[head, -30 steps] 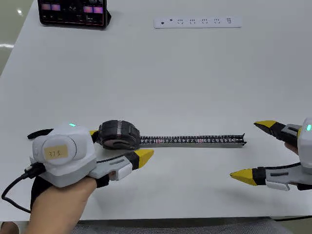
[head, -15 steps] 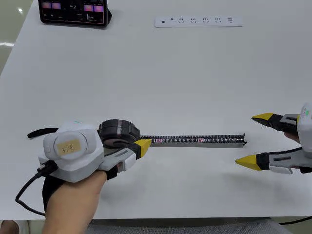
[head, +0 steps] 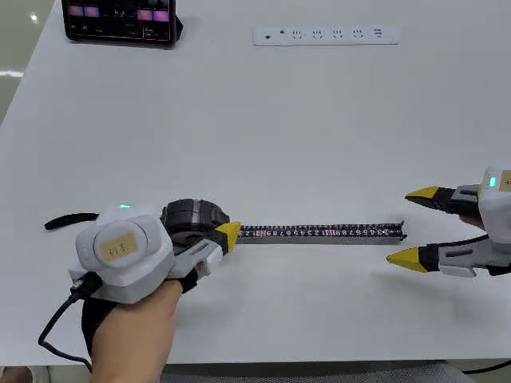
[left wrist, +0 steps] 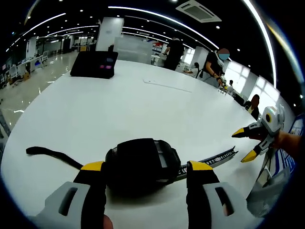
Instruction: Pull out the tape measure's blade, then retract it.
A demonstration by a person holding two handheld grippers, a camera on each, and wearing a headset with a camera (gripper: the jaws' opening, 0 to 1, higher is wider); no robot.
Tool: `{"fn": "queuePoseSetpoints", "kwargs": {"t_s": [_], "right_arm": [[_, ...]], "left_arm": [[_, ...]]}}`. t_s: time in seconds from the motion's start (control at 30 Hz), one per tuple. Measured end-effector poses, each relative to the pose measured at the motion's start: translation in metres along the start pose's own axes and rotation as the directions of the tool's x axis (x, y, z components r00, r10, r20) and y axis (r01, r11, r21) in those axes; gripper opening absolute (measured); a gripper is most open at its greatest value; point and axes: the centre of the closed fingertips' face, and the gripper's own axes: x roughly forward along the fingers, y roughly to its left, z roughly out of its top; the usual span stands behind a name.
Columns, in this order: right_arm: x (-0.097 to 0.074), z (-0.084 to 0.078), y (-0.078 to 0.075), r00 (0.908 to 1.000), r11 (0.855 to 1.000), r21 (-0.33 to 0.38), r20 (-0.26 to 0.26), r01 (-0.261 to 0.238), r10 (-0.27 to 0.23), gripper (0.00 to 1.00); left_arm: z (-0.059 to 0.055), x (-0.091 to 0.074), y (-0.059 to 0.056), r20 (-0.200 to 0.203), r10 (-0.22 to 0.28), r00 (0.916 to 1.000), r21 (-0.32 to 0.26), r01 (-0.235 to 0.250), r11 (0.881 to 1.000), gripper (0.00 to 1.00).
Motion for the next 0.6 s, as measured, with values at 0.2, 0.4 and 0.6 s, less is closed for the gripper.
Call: {"fn": "queuePoseSetpoints", "kwargs": {"t_s": [0.2,0.4,0.6], "right_arm": [[0.0009,-0.0001,-0.0034,0.9999,1.000,-0.012,-0.007,-0.010,0.009,0.54],[0.0024,-0.0021,-0.0043,0.9994,0.999,-0.034,-0.023,-0.025,0.025,0.48],[0.0030,-0.0052,-0.0048,0.9976,0.998,-0.045,-0.045,-0.054,0.052,0.44]], "left_arm": [[-0.0008,0.0015,0.0024,0.003,0.011,0.9999,-0.009,-0.011,1.000,0.61],[-0.0014,0.0030,0.0039,0.002,0.016,0.9999,-0.032,-0.016,0.999,0.60],[-0.0016,0.0038,0.0039,0.001,0.016,0.9999,-0.039,-0.016,0.999,0.60]]}}
